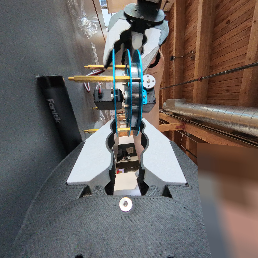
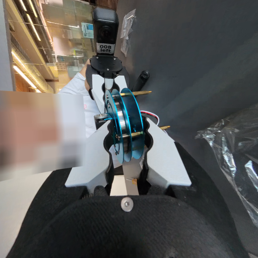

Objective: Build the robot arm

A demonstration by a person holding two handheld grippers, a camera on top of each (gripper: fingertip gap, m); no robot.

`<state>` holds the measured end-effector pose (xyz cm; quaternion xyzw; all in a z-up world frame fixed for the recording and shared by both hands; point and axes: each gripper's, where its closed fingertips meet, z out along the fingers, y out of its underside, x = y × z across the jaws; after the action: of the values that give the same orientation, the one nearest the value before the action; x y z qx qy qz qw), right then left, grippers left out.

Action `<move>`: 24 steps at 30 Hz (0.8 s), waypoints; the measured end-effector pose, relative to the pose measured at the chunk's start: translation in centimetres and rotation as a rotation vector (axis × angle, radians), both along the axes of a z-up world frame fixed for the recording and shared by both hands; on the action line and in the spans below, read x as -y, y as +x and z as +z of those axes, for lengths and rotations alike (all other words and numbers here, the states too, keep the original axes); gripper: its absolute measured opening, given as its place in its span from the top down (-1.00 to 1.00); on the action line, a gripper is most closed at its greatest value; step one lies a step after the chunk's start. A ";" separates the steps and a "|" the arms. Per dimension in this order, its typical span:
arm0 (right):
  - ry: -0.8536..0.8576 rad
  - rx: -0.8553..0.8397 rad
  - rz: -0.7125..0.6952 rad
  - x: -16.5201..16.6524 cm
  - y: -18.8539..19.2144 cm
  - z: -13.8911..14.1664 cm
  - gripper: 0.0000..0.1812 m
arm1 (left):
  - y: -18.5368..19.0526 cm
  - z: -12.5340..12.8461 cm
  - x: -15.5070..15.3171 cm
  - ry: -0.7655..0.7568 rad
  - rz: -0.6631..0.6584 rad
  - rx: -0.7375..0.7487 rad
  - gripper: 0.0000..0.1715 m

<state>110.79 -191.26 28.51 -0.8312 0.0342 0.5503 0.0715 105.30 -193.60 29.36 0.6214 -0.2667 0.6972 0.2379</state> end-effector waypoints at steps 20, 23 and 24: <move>1.020 1.033 -0.741 8.3 -0.3 10.1 -0.08 | -0.3 4.4 -8.3 0.380 -0.015 0.135 0.33; 0.942 1.097 -0.827 8.9 -2.2 7.2 -0.14 | 4.6 4.1 -9.4 0.573 -0.165 0.251 0.31; 0.861 1.106 -0.850 8.8 -2.5 5.6 -0.10 | 5.9 3.7 -8.9 0.595 -0.247 0.260 0.31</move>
<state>108.29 -200.05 34.09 -0.7983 0.0918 -0.0484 0.5933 111.15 -184.70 33.09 0.5325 -0.5596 0.6281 0.0933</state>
